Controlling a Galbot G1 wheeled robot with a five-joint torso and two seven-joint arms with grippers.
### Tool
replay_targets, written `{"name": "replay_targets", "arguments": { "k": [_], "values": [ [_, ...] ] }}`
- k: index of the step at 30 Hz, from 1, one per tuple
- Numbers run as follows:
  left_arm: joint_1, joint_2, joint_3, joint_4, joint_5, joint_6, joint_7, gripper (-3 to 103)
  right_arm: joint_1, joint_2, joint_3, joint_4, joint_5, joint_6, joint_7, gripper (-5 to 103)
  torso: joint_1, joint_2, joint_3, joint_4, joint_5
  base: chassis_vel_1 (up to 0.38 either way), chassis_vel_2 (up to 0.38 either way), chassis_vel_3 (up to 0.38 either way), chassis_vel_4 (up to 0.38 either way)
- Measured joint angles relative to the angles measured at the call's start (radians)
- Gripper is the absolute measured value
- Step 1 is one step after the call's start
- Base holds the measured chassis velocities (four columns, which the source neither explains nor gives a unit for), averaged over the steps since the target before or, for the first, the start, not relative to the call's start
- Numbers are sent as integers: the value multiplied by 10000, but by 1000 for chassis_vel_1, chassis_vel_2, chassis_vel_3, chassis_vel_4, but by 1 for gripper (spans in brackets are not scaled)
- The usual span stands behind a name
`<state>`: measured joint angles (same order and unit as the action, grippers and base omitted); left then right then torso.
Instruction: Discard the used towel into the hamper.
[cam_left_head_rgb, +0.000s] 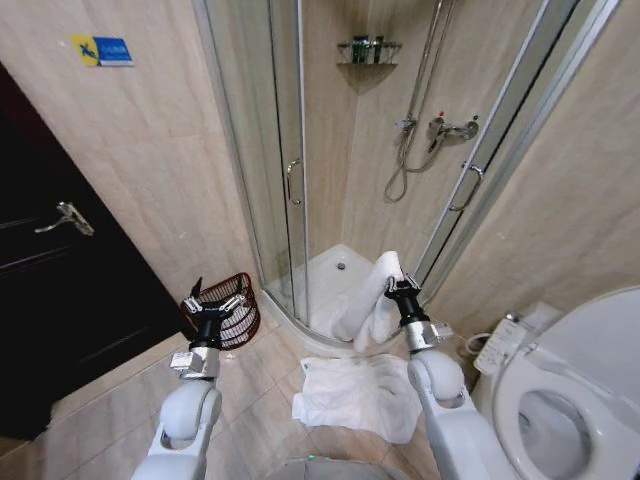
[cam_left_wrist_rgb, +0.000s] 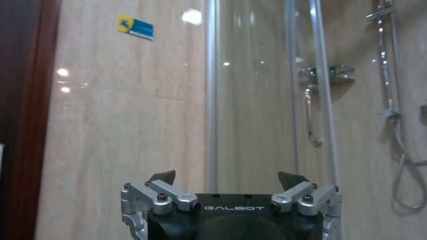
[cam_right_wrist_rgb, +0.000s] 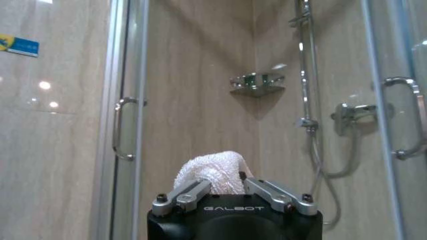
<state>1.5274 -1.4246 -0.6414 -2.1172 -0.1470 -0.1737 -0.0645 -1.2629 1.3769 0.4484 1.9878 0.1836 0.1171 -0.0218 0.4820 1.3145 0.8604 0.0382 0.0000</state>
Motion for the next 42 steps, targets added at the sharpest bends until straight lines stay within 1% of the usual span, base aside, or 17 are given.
{"name": "replay_targets", "arguments": {
  "k": [9, 17, 19, 23, 33, 42],
  "values": [
    [20, 10, -65, 12, -34, -55, -52, 100, 11, 103, -80, -36, -189, -76, 3, 4, 1, 0, 0, 0, -1, 63, 73, 65, 70],
    [58, 8, -71, 23, -27, -540, -168, 100, -34, 180, -137, -46, -391, -64, -54, 4, 0, 0, 0, 5, 0, 87, 86, 94, 78],
    [68, 0, -72, 20, -25, -580, -177, 100, -35, 152, -122, -37, -383, -6, -144, 4, 0, 0, 0, 1, -1, 18, 25, 37, 10],
    [69, 5, -70, -31, -25, -580, -181, 100, -36, 118, -114, -19, -367, 13, -158, 4, 0, 0, 0, -3, 0, 0, 0, 0, 0],
    [165, -61, -19, -232, 4, -527, -183, 100, -24, 9, -152, -18, -363, 14, -157, 4, 1, 0, 0, 2, 1, 69, 48, -39, -59],
    [238, -176, 19, -419, 56, -91, -107, 100, 1, -50, -163, -66, -247, 101, -182, 4, -2, 1, -1, 1, -5, 162, 149, -176, -133]
  ]
}}
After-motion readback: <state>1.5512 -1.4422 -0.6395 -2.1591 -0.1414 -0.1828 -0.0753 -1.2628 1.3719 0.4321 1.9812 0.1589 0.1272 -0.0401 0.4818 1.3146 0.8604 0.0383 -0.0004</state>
